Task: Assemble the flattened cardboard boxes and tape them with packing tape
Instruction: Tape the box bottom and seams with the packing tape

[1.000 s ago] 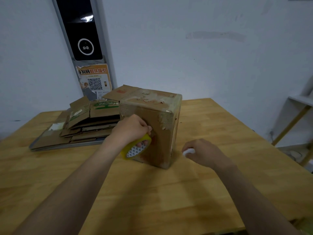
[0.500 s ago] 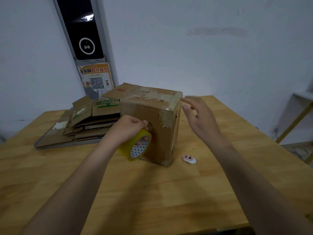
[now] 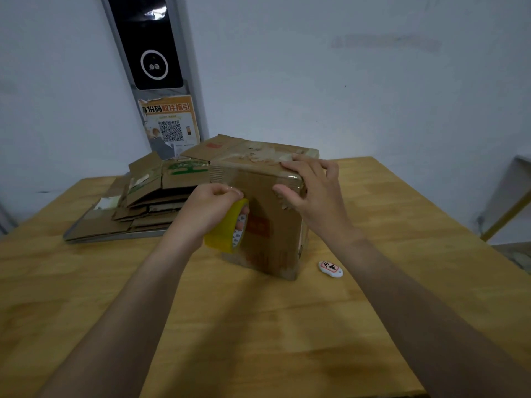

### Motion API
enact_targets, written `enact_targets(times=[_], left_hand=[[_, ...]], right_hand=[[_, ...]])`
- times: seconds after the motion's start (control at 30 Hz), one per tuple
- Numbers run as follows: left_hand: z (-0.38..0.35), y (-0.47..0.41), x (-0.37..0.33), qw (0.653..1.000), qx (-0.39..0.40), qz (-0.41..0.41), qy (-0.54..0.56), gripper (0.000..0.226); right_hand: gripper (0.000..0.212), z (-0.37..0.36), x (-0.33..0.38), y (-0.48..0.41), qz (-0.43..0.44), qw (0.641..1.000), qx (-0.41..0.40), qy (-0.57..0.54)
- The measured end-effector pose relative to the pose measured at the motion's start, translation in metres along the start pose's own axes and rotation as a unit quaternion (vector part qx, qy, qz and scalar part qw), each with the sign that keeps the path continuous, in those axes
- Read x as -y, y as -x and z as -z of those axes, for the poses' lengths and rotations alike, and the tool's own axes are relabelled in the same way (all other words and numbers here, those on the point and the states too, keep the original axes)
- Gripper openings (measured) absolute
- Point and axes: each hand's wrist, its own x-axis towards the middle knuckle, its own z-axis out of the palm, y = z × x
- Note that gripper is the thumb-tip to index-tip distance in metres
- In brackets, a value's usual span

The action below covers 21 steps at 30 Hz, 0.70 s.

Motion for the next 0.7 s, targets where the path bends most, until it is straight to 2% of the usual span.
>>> enact_targets(times=[0.1, 0.3, 0.4, 0.47, 0.57, 0.63, 0.7], left_hand=[[-0.003, 0.001, -0.002, 0.999, 0.01, 0.011, 0.045, 0.013], [-0.012, 0.01, -0.006, 0.99, 0.052, 0.036, 0.124, 0.023], [-0.018, 0.018, -0.008, 0.989, 0.047, 0.038, 0.137, 0.031], [-0.022, 0.022, -0.008, 0.99, 0.032, 0.033, 0.13, 0.035], [-0.026, 0.025, -0.003, 0.996, 0.017, 0.014, 0.087, 0.035], [-0.028, 0.024, 0.001, 0.998, 0.013, 0.01, 0.058, 0.036], [-0.031, 0.024, 0.007, 0.999, 0.012, 0.018, 0.031, 0.038]], right_hand=[[0.068, 0.002, -0.002, 0.003, -0.003, 1.0, 0.016, 0.005], [0.071, 0.011, 0.006, 0.007, 0.002, 0.999, 0.041, 0.023], [0.059, 0.023, 0.007, 0.005, -0.015, 0.996, 0.078, -0.034], [0.048, 0.031, 0.008, 0.001, -0.042, 0.989, 0.07, -0.122], [0.036, 0.038, 0.001, -0.005, -0.116, 0.972, 0.011, -0.206], [0.04, 0.036, -0.009, -0.006, -0.201, 0.954, 0.024, -0.22], [0.051, 0.029, -0.021, -0.006, -0.278, 0.934, 0.074, -0.212]])
